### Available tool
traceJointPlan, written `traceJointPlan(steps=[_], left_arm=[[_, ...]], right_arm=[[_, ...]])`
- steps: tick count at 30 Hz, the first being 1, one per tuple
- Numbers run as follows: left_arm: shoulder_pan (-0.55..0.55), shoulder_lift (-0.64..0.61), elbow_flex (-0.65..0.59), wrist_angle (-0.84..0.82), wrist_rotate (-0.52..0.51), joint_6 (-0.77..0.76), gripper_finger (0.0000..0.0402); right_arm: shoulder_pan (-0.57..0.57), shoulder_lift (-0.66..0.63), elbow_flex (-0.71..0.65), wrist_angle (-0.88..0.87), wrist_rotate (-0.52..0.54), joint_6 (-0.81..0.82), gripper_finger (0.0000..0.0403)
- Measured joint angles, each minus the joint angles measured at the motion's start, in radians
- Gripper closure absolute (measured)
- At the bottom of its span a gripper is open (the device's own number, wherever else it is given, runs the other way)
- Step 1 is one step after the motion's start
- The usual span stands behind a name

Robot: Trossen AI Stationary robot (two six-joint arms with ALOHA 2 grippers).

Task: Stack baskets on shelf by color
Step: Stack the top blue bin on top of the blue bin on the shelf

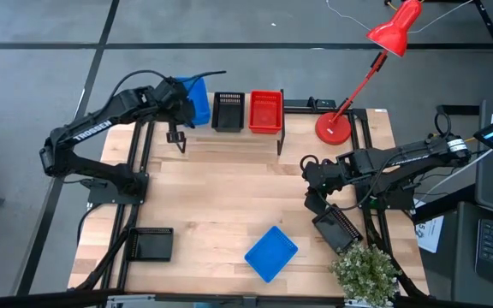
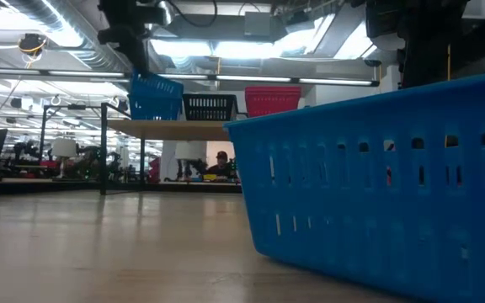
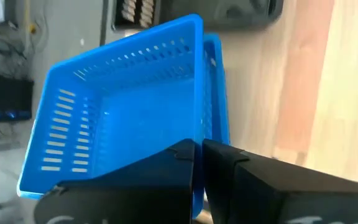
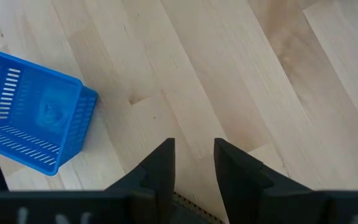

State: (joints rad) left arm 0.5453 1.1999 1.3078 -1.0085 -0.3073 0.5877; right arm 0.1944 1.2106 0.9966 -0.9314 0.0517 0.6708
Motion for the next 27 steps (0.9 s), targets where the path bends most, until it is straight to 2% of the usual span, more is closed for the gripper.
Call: traceJointPlan(steps=[5,10,20,27], left_arm=[[-0.001,0.0,-0.005,0.056,0.009,0.026,0.0397],[0.001,0.0,-0.005,0.036,0.049,-0.004,0.0394],[0.0,0.0,-0.005,-0.022,0.086,-0.01,0.0325],[0.0,0.0,-0.005,-0.066,0.091,-0.025,0.0315]], right_arm=[[0.0,0.0,0.0,0.0,0.0,0.0,0.0292],[0.0,0.0,0.0,0.0,0.0,0.0,0.0292],[0.0,0.0,0.0,0.0,0.0,0.001,0.0292],[0.0,0.0,0.0,0.0,0.0,0.002,0.0292]])
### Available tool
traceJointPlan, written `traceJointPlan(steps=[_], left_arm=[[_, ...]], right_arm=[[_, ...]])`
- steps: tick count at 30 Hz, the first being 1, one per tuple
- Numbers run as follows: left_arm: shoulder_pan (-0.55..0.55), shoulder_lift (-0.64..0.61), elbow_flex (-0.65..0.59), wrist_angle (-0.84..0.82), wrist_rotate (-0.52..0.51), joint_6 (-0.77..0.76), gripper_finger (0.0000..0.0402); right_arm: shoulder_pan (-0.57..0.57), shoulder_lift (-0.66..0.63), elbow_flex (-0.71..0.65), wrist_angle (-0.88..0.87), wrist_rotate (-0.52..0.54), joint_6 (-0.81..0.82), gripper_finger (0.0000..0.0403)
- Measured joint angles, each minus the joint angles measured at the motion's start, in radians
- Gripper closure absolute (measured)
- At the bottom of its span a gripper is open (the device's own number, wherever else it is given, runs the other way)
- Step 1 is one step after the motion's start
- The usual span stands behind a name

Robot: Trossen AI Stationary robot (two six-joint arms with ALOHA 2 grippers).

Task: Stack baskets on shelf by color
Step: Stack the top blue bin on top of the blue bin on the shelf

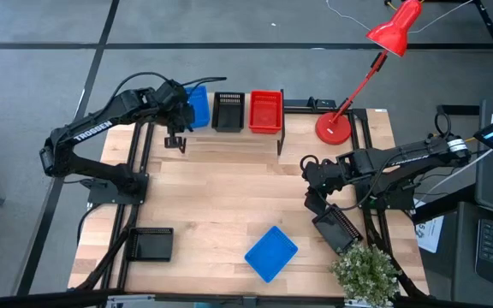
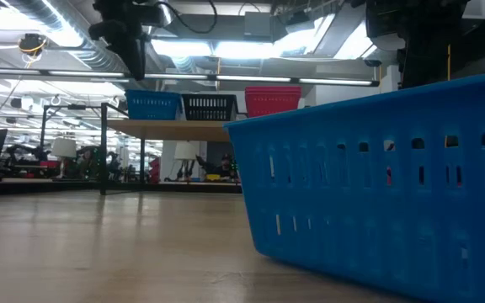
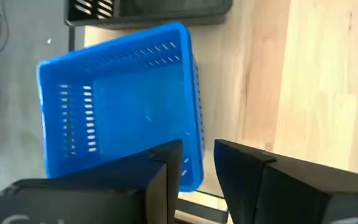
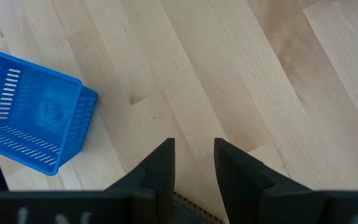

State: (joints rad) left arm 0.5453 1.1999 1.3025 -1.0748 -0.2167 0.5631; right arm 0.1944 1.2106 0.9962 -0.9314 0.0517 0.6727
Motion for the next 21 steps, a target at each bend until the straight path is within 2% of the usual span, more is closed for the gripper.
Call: traceJointPlan(steps=[4,12,18,21], left_arm=[[0.009,0.002,-0.002,0.058,-0.033,-0.002,0.0319],[0.028,0.033,-0.086,0.161,-0.122,0.042,0.032],[0.028,0.033,-0.091,0.106,-0.126,0.05,0.032],[0.029,0.033,-0.091,0.065,-0.176,0.049,0.032]], right_arm=[[0.0,0.0,0.0,0.0,0.0,0.0,0.0292],[0.0,0.0,0.0,0.013,0.0,0.0,0.0292],[0.0,0.0,0.0,0.014,0.0,0.0,0.0292],[0.0,0.0,0.0,0.014,0.0,0.0,0.0292]])
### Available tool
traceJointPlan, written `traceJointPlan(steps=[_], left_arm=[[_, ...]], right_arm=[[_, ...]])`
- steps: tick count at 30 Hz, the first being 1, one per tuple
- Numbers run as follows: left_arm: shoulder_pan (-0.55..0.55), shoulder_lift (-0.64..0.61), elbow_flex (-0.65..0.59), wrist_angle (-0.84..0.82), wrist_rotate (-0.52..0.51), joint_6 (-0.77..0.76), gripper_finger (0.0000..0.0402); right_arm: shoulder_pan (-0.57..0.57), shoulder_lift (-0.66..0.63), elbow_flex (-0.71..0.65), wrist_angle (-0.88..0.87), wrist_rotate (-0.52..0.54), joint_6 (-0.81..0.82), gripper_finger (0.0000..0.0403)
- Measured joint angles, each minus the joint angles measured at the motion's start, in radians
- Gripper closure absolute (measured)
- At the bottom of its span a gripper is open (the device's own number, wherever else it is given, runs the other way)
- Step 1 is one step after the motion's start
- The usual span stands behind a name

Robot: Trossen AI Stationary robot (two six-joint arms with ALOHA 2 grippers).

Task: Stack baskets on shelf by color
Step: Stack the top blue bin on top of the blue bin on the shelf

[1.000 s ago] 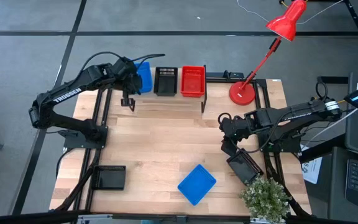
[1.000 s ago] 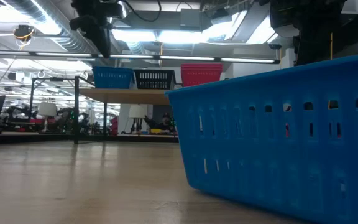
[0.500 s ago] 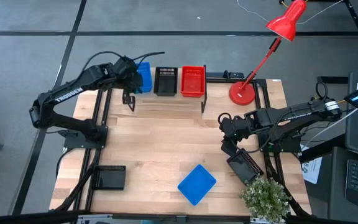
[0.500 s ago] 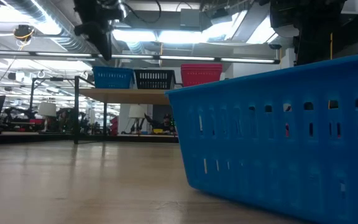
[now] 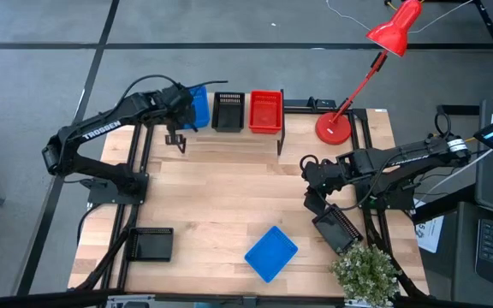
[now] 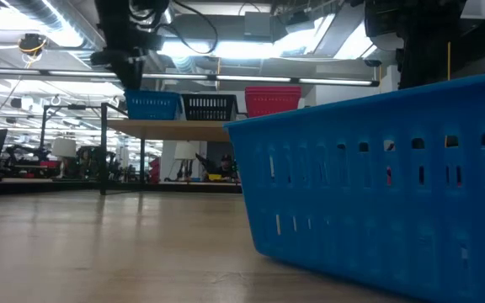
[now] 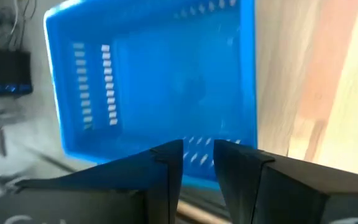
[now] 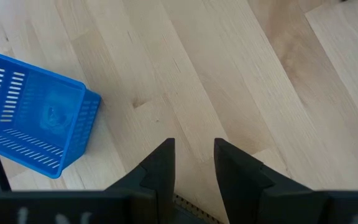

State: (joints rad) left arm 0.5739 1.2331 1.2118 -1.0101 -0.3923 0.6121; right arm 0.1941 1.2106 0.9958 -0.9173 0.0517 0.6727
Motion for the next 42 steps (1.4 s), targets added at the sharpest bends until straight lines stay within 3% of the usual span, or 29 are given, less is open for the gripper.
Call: traceJointPlan(steps=[24,31,42], left_arm=[[0.0,-0.003,0.0,-0.014,-0.142,0.001,0.032],[-0.003,-0.003,0.0,-0.014,-0.138,0.0,0.032],[-0.04,-0.001,0.001,0.103,-0.041,0.018,0.032]], right_arm=[[0.0,0.0,0.0,0.001,0.0,-0.002,0.0292],[0.0,0.0,0.0,0.001,0.0,-0.003,0.0292],[0.0,0.0,0.0,0.001,0.0,0.0,0.0292]])
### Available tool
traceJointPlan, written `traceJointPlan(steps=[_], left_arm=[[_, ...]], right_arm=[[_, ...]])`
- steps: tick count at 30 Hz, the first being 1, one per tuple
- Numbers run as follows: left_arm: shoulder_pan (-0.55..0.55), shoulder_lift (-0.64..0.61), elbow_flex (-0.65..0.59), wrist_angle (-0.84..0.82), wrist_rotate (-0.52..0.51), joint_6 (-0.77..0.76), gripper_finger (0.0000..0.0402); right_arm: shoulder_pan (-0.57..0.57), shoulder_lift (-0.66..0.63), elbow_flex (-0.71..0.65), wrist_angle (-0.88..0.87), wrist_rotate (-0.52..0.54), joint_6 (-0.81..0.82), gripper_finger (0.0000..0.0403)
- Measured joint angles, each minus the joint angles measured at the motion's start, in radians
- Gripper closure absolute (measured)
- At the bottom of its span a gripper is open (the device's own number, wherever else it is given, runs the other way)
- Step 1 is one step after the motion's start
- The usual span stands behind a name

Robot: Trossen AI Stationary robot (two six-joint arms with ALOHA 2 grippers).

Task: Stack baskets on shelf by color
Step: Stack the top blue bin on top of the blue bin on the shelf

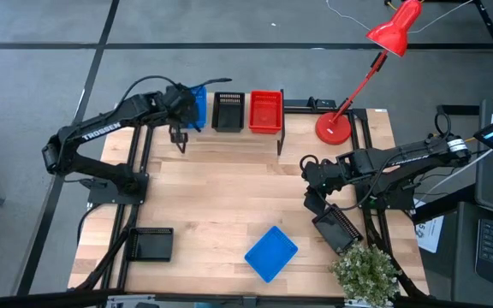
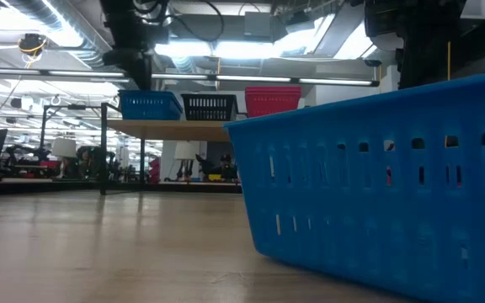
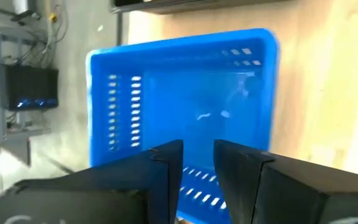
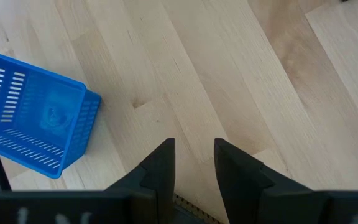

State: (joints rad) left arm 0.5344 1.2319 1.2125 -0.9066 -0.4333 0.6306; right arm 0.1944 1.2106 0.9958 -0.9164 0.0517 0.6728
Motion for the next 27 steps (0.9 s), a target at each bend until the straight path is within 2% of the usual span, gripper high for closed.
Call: traceJointPlan(steps=[4,12,18,27], left_arm=[[-0.006,0.037,0.0,-0.001,0.032,0.007,0.032],[-0.028,0.043,0.0,-0.01,0.03,0.003,0.032],[-0.027,0.026,0.0,-0.05,0.001,-0.016,0.032],[-0.039,-0.009,0.002,-0.002,-0.008,-0.022,0.032]], right_arm=[[0.0,0.0,0.0,0.0,0.0,0.001,0.0292],[0.012,0.0,0.0,0.001,0.0,0.001,0.0292],[0.027,0.0,0.0,0.001,0.0,0.001,0.0292],[0.027,0.0,0.0,0.001,0.0,0.003,0.0292]])
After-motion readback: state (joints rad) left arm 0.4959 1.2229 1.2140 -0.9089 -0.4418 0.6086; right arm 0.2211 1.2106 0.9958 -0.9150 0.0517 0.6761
